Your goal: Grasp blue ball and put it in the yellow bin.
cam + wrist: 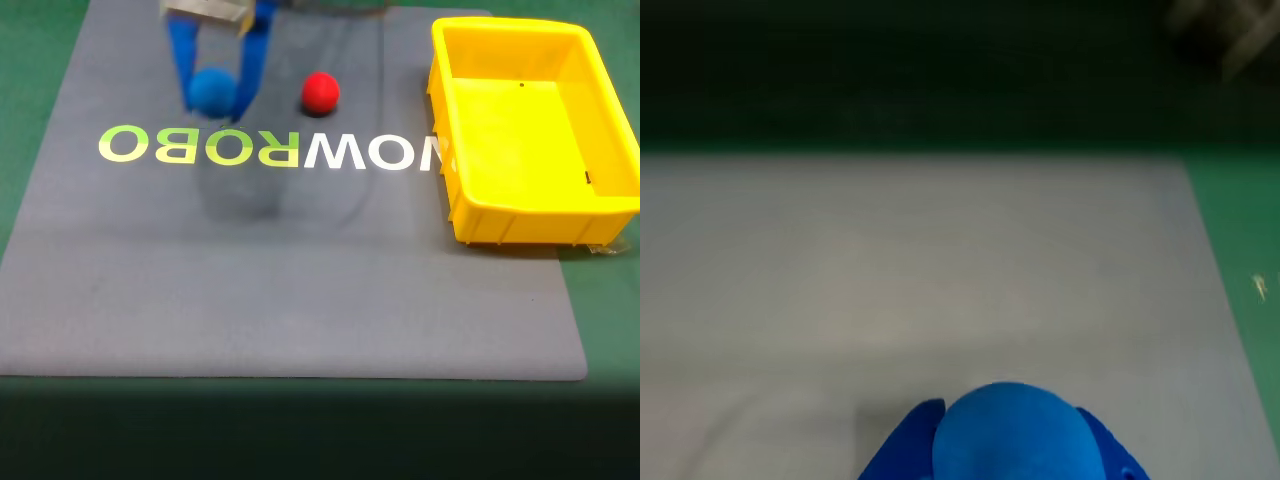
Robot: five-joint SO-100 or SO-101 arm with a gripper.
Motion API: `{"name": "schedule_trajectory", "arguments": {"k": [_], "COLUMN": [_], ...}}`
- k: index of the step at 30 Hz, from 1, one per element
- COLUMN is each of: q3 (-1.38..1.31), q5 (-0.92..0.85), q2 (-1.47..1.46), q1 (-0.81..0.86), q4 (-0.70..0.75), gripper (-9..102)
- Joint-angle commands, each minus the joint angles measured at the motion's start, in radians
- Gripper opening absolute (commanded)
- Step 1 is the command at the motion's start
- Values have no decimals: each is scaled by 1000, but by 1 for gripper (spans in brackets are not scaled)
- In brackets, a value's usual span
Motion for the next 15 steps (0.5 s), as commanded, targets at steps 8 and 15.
{"name": "schedule_trajectory", "arguments": {"k": [8,15], "q3": [198,249], "q5": [60,100], "q2": [305,360], "q1": [-316,-508], "q4": [-17,-14], "gripper": [0,0]}}
